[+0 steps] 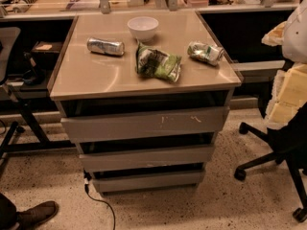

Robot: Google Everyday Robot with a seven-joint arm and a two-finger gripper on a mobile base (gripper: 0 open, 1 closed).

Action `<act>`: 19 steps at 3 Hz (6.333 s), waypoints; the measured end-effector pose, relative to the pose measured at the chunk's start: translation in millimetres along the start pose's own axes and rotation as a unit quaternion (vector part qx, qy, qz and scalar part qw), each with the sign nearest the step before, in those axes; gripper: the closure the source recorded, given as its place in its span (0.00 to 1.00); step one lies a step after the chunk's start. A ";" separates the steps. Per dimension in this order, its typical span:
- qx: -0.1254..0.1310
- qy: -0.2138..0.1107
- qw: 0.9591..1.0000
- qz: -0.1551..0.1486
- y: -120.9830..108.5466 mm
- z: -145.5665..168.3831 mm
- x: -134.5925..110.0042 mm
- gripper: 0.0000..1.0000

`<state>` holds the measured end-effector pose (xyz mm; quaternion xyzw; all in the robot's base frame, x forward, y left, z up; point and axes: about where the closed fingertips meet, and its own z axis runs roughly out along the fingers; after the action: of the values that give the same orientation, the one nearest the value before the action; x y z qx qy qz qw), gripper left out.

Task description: Open middle drawer

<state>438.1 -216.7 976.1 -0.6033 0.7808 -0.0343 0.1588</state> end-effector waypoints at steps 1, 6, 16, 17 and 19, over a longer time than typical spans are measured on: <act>0.004 -0.003 1.000 0.000 0.1 -0.6 -1.1 0.00; -0.124 -0.013 0.992 0.034 114.4 175.7 7.4 0.00; -0.124 -0.114 0.969 0.178 61.5 517.9 -15.5 0.00; -0.115 -0.117 0.969 0.183 42.9 535.4 -15.5 0.00; -0.117 -0.111 0.971 0.178 22.7 575.4 -15.0 0.00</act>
Offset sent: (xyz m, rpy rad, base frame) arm -0.0602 0.0260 -0.1930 0.0854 0.3271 -0.0608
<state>586.8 -116.8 428.7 -0.4694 0.8514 0.1537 0.1765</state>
